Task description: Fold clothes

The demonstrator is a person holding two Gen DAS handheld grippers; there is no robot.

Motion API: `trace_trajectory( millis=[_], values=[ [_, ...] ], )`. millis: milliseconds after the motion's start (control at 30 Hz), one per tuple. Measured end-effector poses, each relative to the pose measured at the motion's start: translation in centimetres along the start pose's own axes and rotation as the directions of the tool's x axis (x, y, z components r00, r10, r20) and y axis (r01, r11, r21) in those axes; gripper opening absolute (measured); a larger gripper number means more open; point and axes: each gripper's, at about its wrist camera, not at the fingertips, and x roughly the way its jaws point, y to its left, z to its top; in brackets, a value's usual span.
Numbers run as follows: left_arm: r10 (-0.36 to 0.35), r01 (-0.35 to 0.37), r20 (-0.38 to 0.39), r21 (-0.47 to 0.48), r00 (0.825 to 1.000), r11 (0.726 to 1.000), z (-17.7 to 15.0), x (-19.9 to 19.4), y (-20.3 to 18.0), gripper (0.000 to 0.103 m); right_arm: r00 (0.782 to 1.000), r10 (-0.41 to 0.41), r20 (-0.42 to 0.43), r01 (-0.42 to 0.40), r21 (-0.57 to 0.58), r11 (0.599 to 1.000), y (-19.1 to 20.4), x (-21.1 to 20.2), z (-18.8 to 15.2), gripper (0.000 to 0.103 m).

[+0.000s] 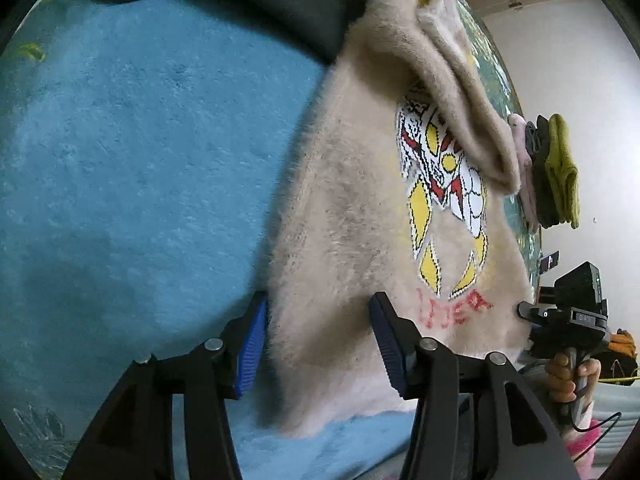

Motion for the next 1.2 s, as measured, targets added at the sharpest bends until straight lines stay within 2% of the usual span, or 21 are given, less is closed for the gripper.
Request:
trace_trajectory(
  millis=[33,67,133,200,300,400,567,667,767,833,900,967,1000,1067,1200],
  values=[
    [-0.009,0.009,-0.002,0.001,1.000,1.000,-0.1,-0.1,0.0,0.044,1.000,-0.003,0.000,0.003,0.002,1.000,0.0,0.1,0.0,0.014],
    [-0.017,0.017,-0.007,0.004,1.000,1.000,-0.2,-0.1,0.0,0.029,1.000,-0.005,0.000,0.005,0.003,1.000,0.0,0.1,-0.1,0.014],
    [-0.005,0.005,-0.004,0.023,1.000,1.000,-0.4,-0.4,-0.4,0.012,1.000,-0.010,0.003,0.010,0.004,1.000,0.1,0.1,-0.1,0.014],
    [0.006,-0.007,0.008,0.045,1.000,0.999,-0.6,-0.9,-1.0,0.010,1.000,-0.016,0.006,0.016,-0.002,1.000,0.3,0.0,-0.2,0.014],
    [-0.035,0.032,0.030,0.104,0.999,0.994,-0.7,-3.3,-2.3,0.010,1.000,-0.015,0.010,0.016,-0.025,1.000,0.8,-0.4,-0.7,0.012],
    [-0.062,0.050,0.058,0.195,0.996,0.980,-1.1,-6.7,-3.4,0.009,0.999,0.033,0.022,-0.032,-0.057,0.998,1.6,-1.2,-1.4,0.012],
    [-0.108,0.110,-0.021,0.209,0.994,0.972,-3.2,-9.3,-2.6,0.009,0.997,0.078,0.000,-0.077,-0.143,0.987,3.9,-1.7,-3.6,0.011],
    [-0.210,0.208,0.005,0.137,0.978,0.968,-2.1,-11.0,-1.7,0.009,0.989,0.146,0.007,-0.142,-0.172,0.975,4.7,-2.6,-4.8,0.011],
    [-0.307,0.304,0.050,0.057,0.951,0.951,-0.7,-12.6,-0.8,0.009,0.969,0.243,0.046,-0.238,-0.097,0.966,3.3,-3.5,-3.7,0.011],
    [-0.349,0.354,0.105,-0.027,0.931,0.935,1.7,-12.6,-0.5,0.009,0.942,0.321,0.101,-0.322,-0.012,0.947,1.7,-4.0,-2.2,0.011],
    [-0.380,0.397,0.148,-0.105,0.913,0.912,4.2,-12.0,-0.8,0.010,0.901,0.394,0.183,-0.413,0.080,0.907,0.1,-4.6,-0.6,0.011],
    [-0.386,0.416,0.185,-0.164,0.904,0.895,6.9,-10.7,-1.7,0.010,0.858,0.440,0.267,-0.487,0.149,0.860,-0.8,-5.1,1.0,0.011],
    [-0.387,0.424,0.198,-0.196,0.900,0.884,8.2,-10.1,-2.0,0.010,0.846,0.446,0.293,-0.505,0.170,0.846,-1.0,-5.2,1.7,0.011],
    [-0.386,0.438,0.221,-0.285,0.896,0.853,10.7,-8.8,-2.1,0.010,0.844,0.431,0.320,-0.506,0.204,0.838,-1.0,-4.9,3.4,0.011],
    [-0.400,0.472,0.255,-0.397,0.880,0.787,14.4,-4.8,-2.6,0.010,0.857,0.374,0.355,-0.461,0.205,0.863,-0.7,-4.4,6.8,0.011]
  ],
)
